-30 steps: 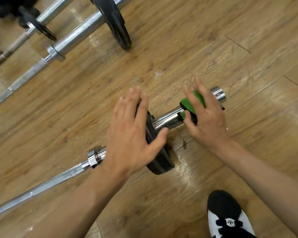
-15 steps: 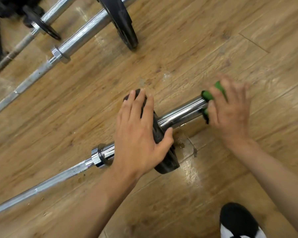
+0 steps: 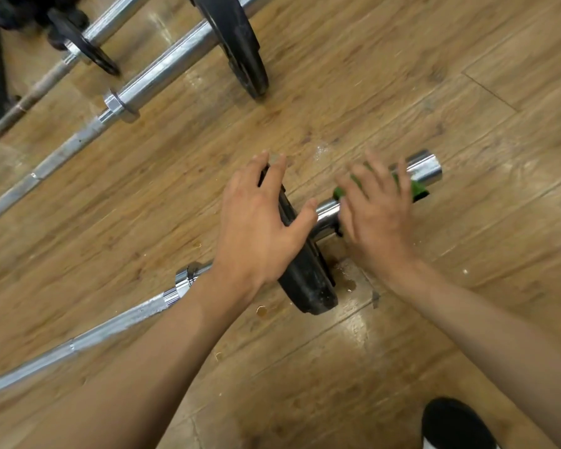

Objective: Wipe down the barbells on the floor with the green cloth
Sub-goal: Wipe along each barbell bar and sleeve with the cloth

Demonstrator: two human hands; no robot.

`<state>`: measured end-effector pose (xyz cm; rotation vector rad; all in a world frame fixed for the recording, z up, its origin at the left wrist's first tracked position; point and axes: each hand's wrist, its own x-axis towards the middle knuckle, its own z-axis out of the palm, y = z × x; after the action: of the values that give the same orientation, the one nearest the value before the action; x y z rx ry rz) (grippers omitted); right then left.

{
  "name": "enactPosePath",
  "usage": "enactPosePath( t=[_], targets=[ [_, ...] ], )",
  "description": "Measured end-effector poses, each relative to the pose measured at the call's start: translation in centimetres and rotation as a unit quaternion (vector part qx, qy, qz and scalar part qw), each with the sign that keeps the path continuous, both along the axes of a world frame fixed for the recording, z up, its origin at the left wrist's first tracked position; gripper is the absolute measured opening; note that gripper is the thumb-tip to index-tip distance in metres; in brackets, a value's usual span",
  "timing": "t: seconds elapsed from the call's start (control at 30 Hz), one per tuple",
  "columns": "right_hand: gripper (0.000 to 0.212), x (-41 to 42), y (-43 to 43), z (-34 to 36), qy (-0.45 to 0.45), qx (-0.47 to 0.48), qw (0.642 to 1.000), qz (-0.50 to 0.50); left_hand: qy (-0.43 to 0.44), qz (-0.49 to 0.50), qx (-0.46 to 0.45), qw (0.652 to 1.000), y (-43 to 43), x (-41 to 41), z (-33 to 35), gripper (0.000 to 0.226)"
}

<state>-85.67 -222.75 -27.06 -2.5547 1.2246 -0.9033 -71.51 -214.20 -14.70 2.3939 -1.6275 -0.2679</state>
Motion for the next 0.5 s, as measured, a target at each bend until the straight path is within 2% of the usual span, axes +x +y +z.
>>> enactPosePath(
  t=[0.07,0.1,0.13,0.2,0.27,0.3,0.33,0.43,0.47,0.5],
  targets=[
    [0.043,0.4,1.2,-0.5,0.051,-0.061,0.984,0.162,-0.004,-0.004,0.004,1.000,-0.1,0.2,-0.1,0.087],
    [0.044,-0.2,0.5,-0.4,0.073,-0.088,0.974,0.195,-0.005,-0.007,0.005,1.000,-0.1,0.3,-0.1,0.087],
    [0.044,-1.0,-0.6,-0.5,0.078,-0.101,0.974,0.188,-0.004,-0.008,0.005,1.000,-0.2,0.3,-0.1,0.087],
    [0.038,-2.5,-2.6,-0.3,0.037,-0.045,0.995,0.079,0.007,-0.004,0.000,1.000,-0.2,0.3,0.0,0.087],
    [0.034,-2.5,-2.7,0.6,-0.004,0.031,0.997,-0.066,0.015,-0.001,-0.004,1.000,-0.1,0.0,0.0,0.086],
    [0.035,-1.4,-1.9,1.1,0.005,0.047,0.994,-0.103,0.014,0.000,-0.007,1.000,0.1,-0.1,-0.1,0.086],
    [0.038,-0.2,-0.9,1.3,0.025,0.038,0.995,-0.094,0.012,0.002,-0.012,1.000,0.3,-0.2,-0.3,0.085],
    [0.047,0.7,0.8,1.2,0.099,-0.040,0.985,0.137,0.011,0.004,-0.022,1.000,0.8,-0.6,-0.6,0.085],
    [0.048,0.0,-0.2,1.2,0.110,-0.065,0.977,0.173,0.016,0.005,-0.022,1.000,0.9,-0.8,-0.6,0.087],
    [0.048,-1.0,-1.5,1.3,0.114,-0.067,0.978,0.164,0.024,0.006,-0.024,0.999,0.9,-0.9,-0.6,0.089]
  ],
)
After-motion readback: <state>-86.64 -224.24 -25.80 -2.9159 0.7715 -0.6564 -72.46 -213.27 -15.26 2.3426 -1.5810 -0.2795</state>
